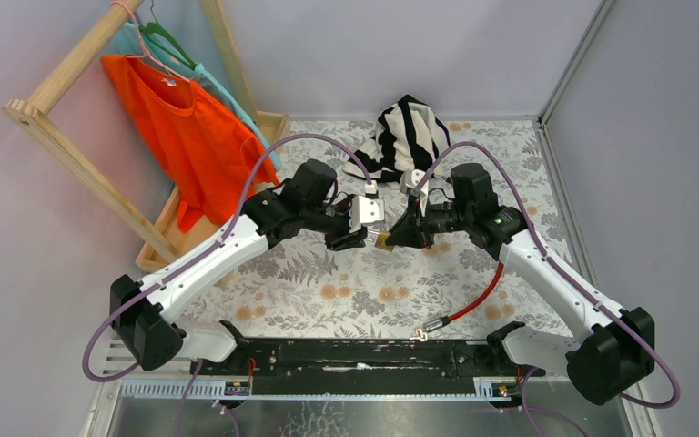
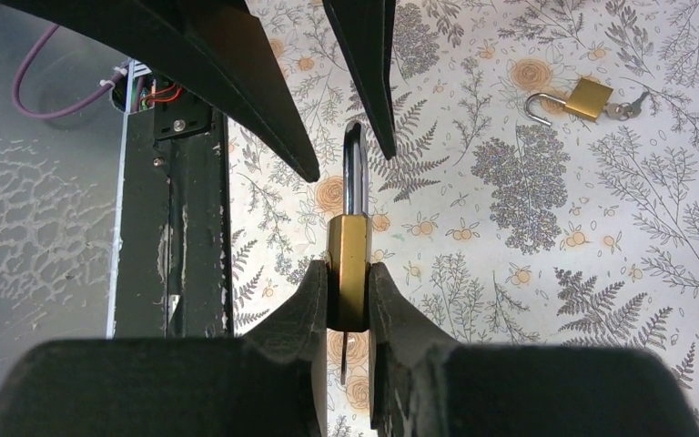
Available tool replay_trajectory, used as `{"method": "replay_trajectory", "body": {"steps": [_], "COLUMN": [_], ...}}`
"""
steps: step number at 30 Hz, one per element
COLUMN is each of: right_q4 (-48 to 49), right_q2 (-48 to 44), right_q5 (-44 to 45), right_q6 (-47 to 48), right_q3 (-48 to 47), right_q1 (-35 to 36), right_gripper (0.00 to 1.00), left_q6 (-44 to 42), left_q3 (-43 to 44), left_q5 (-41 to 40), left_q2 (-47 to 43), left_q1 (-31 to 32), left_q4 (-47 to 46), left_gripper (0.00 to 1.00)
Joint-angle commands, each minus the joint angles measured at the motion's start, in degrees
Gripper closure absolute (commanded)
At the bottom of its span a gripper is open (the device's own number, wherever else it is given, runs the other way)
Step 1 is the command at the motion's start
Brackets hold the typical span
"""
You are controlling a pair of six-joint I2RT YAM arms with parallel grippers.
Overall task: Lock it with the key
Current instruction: Lock the lock.
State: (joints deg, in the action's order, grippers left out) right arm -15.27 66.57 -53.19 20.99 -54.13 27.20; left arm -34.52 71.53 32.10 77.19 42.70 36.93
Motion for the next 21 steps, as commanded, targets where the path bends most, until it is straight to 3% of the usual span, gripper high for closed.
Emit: {"method": "replay_trajectory", "body": {"steps": [1,5,12,16,21], "right_q4": [1.49,1.39,1.56,1.80,2.01], "right_q2": [-2.31,-2.55,-2.76,-2.76,-2.67], "right_q5": [-2.08,-2.27,-2.62,-2.69,-2.71], "right_q6": [1.12,1.05,0.84,0.72,0.60], "right_q3": [-2.01,-2.07,-2.17,-2.00,-1.80], "right_q1": [-0.17,-0.14,-0.15,-0.20,-0.17], "right_gripper": [1.00,1.00,1.00,1.00,1.00], "left_q6": [-1.06,-1.06,-1.40,-1.28,-0.61], "left_q3": [0.39,0.61,0.56,0.71,1.34], "left_q5": [0.23,0.42,0.44,1.13,2.18], "left_q2": [0.43,1.56,2.06,2.36,3.07], "left_q1": [-0.21,-0.23,-0.24,-0.19,-0.21], "left_q4": [-0.98,-1.02,-0.98,-0.98,-0.98], "left_gripper": [0.57,0.66,0.65,0.71,0.72]}}
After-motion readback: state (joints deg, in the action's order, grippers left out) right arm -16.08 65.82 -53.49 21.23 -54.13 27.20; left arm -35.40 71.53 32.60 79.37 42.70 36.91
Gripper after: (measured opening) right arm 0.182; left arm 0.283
